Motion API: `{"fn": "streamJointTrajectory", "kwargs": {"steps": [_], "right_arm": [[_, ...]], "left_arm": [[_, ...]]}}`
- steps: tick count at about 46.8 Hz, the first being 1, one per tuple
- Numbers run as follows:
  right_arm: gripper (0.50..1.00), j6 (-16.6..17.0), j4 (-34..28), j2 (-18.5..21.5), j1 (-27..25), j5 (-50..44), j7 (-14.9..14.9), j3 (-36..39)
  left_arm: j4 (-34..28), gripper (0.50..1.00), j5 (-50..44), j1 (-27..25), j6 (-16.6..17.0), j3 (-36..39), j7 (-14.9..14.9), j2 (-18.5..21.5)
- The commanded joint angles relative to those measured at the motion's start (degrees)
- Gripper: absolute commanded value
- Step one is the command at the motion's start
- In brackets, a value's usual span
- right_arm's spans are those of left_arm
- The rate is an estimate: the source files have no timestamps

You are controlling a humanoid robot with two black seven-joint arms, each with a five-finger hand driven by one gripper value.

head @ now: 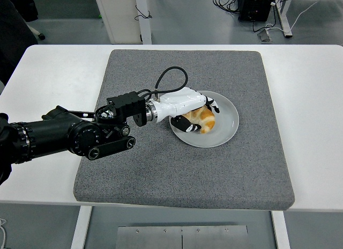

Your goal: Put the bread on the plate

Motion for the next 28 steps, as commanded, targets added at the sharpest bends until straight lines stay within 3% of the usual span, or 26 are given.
{"fn": "streamJointTrajectory", "kwargs": {"steps": [1, 10, 24, 28], "right_arm": [[1.0, 0.02, 0.0, 0.0, 0.0, 0.0, 0.0, 0.0], [1.0, 0.02, 0.0, 0.0, 0.0, 0.0, 0.0, 0.09], [1.0, -0.07, 0.0, 0.0, 0.0, 0.0, 0.0, 0.0], [1.0, -0.07, 0.0, 0.0, 0.0, 0.0, 0.0, 0.09]], "left_arm": [[0.28, 0.686, -0.04, 0.11, 0.01, 0.01, 0.02, -0.21], [0.28, 0.725, -0.04, 0.11, -0.17, 0.01, 0.11, -0.83], [0.8, 0.93, -1.36, 0.02, -0.52, -0.43, 0.28, -1.62], [0.72, 0.958, -1.97, -0.06, -0.78, -0.69, 0.2, -1.71]]}}
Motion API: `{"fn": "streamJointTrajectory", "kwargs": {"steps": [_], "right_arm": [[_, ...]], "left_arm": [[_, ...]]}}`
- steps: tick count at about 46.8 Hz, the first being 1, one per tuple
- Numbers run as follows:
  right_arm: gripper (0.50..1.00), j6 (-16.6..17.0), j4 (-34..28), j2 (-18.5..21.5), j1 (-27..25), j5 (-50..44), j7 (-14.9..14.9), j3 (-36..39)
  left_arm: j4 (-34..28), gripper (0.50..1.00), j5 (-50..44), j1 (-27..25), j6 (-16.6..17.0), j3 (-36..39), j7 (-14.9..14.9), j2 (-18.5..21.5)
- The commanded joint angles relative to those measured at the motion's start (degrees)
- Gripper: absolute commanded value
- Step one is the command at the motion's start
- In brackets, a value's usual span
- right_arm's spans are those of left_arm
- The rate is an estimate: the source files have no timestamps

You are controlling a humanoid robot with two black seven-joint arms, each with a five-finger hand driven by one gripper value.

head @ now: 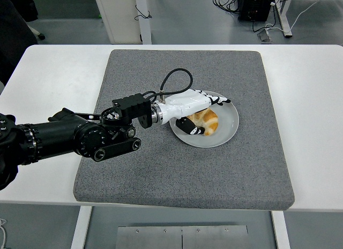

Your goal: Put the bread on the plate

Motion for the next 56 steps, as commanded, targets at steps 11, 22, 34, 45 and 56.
{"fn": "streamJointTrajectory", "kwargs": {"steps": [11, 22, 34, 45, 56], "right_arm": [[1.0, 0.07, 0.0, 0.0, -0.01, 0.0, 0.0, 0.0], [1.0, 0.07, 0.0, 0.0, -0.01, 0.0, 0.0, 0.0], [1.0, -0.02, 0.0, 0.0, -0.01, 0.0, 0.0, 0.09], [1.0, -0.02, 0.0, 0.0, -0.01, 0.0, 0.0, 0.0], [1.0, 0.07, 0.0, 0.0, -0.01, 0.0, 0.0, 0.0]], "left_arm": [[-2.2, 0.965, -5.21, -0.88, -3.22, -0.63, -0.79, 1.01], [-3.96, 0.966, -6.27, -0.97, -8.14, -8.36, -0.88, 2.77], [-3.96, 0.966, -14.53, -0.88, -15.26, -17.42, -0.79, 4.7], [-3.96, 0.966, -21.38, -0.44, -17.11, -20.14, -0.79, 6.72], [-3.96, 0.968, -31.31, 1.41, -18.08, -25.33, -0.79, 7.6]]}}
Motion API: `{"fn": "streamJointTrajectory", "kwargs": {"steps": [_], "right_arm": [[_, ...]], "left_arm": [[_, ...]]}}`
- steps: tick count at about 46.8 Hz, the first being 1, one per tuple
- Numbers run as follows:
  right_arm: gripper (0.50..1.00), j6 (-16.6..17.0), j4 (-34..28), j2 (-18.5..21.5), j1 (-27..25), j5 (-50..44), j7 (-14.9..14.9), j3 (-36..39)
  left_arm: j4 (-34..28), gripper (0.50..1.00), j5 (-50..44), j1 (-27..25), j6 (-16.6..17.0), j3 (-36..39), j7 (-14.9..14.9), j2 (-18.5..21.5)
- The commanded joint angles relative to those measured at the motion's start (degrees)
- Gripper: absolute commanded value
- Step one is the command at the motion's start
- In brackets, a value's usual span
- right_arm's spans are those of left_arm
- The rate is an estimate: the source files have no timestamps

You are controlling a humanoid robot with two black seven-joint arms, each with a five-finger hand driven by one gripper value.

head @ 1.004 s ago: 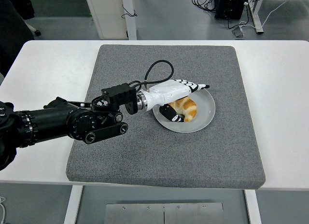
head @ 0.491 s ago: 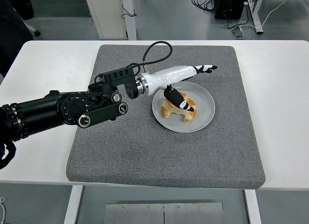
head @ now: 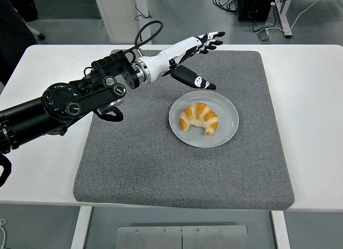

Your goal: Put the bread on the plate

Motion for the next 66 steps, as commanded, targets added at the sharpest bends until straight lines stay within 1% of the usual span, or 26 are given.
{"fn": "streamJointTrajectory", "kwargs": {"steps": [1, 9, 15, 28, 35, 45, 49, 51, 56, 61, 66], "right_arm": [[1.0, -0.03, 0.0, 0.0, 0.0, 0.0, 0.0, -0.02], [1.0, 0.06, 0.0, 0.0, 0.0, 0.0, 0.0, -0.02], [1.0, 0.06, 0.0, 0.0, 0.0, 0.0, 0.0, -0.02], [1.0, 0.06, 0.0, 0.0, 0.0, 0.0, 0.0, -0.02], [1.0, 0.06, 0.0, 0.0, 0.0, 0.0, 0.0, -0.02], [1.0, 0.06, 0.0, 0.0, 0.0, 0.0, 0.0, -0.02], [1.0, 0.06, 0.0, 0.0, 0.0, 0.0, 0.0, -0.02], [1.0, -0.03, 0.0, 0.0, 0.0, 0.0, 0.0, -0.02], [1.0, -0.03, 0.0, 0.0, 0.0, 0.0, 0.0, -0.02], [1.0, -0.03, 0.0, 0.0, 0.0, 0.0, 0.0, -0.02], [1.0, 0.06, 0.0, 0.0, 0.0, 0.0, 0.0, -0.02]], "left_arm": [[0.0, 0.968, -2.69, 0.73, 0.09, -1.78, -0.08, 0.53], [0.0, 0.968, -7.09, 3.11, 0.79, -5.56, -0.17, 2.73], [0.0, 0.968, -7.62, 4.43, 0.97, -6.27, -0.43, 4.92], [0.96, 0.969, -11.83, 10.22, 0.97, -11.89, -3.77, 7.56], [2.72, 0.971, -12.45, 11.81, 0.97, -12.6, -6.67, 7.3], [6.5, 0.971, -20.0, 11.81, 0.97, -12.68, -7.11, 7.04], [8.6, 0.971, -21.59, 11.81, 0.88, -12.68, -7.55, 6.51], [9.49, 0.971, -22.2, 11.9, 0.88, -12.77, -8.34, 5.99], [10.02, 0.971, -24.14, 13.21, 0.79, -14.0, -11.5, 5.02], [10.28, 0.971, -25.46, 14.97, 0.79, -16.55, -11.59, 3.97], [12.47, 0.971, -25.72, 16.64, 0.53, -18.57, -11.59, 1.16]]}}
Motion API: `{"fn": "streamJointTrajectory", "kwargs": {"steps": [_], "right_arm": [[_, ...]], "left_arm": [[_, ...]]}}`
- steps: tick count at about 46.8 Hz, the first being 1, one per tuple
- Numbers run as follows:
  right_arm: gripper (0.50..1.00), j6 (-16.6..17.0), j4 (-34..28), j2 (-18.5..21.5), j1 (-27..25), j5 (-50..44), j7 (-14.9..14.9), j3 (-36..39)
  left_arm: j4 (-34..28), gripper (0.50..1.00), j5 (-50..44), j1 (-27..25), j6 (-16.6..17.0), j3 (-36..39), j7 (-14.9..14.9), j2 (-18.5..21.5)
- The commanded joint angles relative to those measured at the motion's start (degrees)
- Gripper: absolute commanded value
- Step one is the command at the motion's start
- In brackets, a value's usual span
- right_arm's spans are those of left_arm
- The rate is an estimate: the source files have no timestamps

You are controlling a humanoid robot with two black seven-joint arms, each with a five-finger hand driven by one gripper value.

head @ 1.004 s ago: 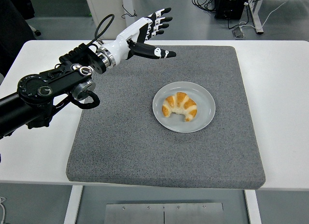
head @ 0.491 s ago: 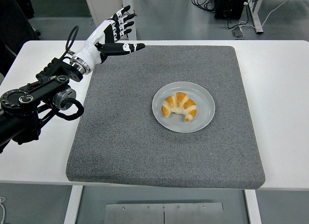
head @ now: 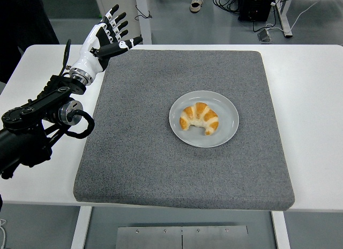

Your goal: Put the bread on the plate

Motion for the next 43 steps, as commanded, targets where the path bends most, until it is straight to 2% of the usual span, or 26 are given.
{"fn": "streamJointTrajectory", "kwargs": {"steps": [1, 8, 14, 20, 35, 43], "right_arm": [[1.0, 0.06, 0.0, 0.0, -0.01, 0.0, 0.0, -0.01], [1.0, 0.06, 0.0, 0.0, -0.01, 0.0, 0.0, -0.01], [1.0, -0.02, 0.0, 0.0, -0.01, 0.0, 0.0, -0.01], [1.0, -0.03, 0.0, 0.0, -0.01, 0.0, 0.0, -0.01], [1.0, 0.06, 0.09, 0.0, 0.34, 0.0, 0.0, 0.08], [1.0, 0.24, 0.62, 0.0, 0.43, 0.0, 0.0, -0.01]], "left_arm": [[2.29, 0.971, -0.09, 1.09, -0.38, -1.74, 0.03, -2.42], [6.16, 0.971, -0.7, 3.99, -0.55, -4.12, -0.24, -6.73], [9.41, 0.971, -3.42, 4.26, -0.73, -6.66, -0.24, -8.67], [11.17, 0.971, -6.5, 4.26, -2.13, -7.99, -0.24, -8.67], [17.77, 0.971, -8.79, 3.73, -10.4, -9.92, 0.12, -8.76], [17.94, 0.972, -8.88, 3.38, -10.66, -10.18, 0.2, -8.76]]}}
